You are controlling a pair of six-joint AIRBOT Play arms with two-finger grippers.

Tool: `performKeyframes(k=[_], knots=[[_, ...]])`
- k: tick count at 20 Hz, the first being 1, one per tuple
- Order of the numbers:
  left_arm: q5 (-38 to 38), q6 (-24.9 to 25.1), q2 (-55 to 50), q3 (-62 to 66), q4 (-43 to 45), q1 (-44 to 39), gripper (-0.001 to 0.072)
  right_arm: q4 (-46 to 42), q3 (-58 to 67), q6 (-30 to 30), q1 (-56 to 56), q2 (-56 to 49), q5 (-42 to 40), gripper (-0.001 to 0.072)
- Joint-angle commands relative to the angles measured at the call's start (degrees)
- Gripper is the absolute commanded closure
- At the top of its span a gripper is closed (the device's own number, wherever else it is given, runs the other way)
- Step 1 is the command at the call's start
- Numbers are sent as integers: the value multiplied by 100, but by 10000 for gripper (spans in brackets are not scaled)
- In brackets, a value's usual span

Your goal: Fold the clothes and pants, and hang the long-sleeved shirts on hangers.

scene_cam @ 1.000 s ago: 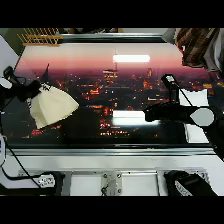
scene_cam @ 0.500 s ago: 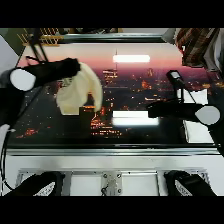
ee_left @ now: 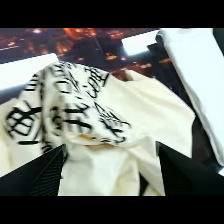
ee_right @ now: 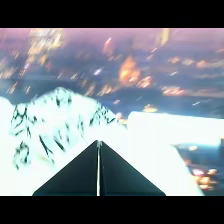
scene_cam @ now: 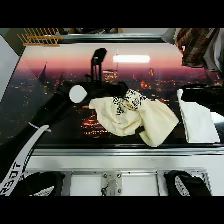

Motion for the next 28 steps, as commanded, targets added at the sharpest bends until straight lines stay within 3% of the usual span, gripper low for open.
performKeyframes(k=[1,5,8,11,14,17,20,28], knots=[[-992,-101,-103,-13,11,1161,101,7,17,20,-197,192,-24,701],[-1731,-103,-752,-13,-15,2164,101,68,15,20,-195,188,-17,701],[-2153,37,-1193,-153,9,2087,102,66,15,20,-195,190,-17,701],[-1556,59,-769,-1231,9,1613,101,68,15,20,-195,188,-17,702],[-964,-385,-321,-2326,-52,1266,101,72,15,22,-195,188,-17,701],[-310,-553,-291,-2872,-710,839,102,240,7,22,-195,188,-17,701],[-48,-551,-557,-2933,-1115,341,101,426,7,20,-195,190,-20,701],[-236,-557,-1274,-2103,-1104,-337,101,439,7,20,-195,195,-17,701]])
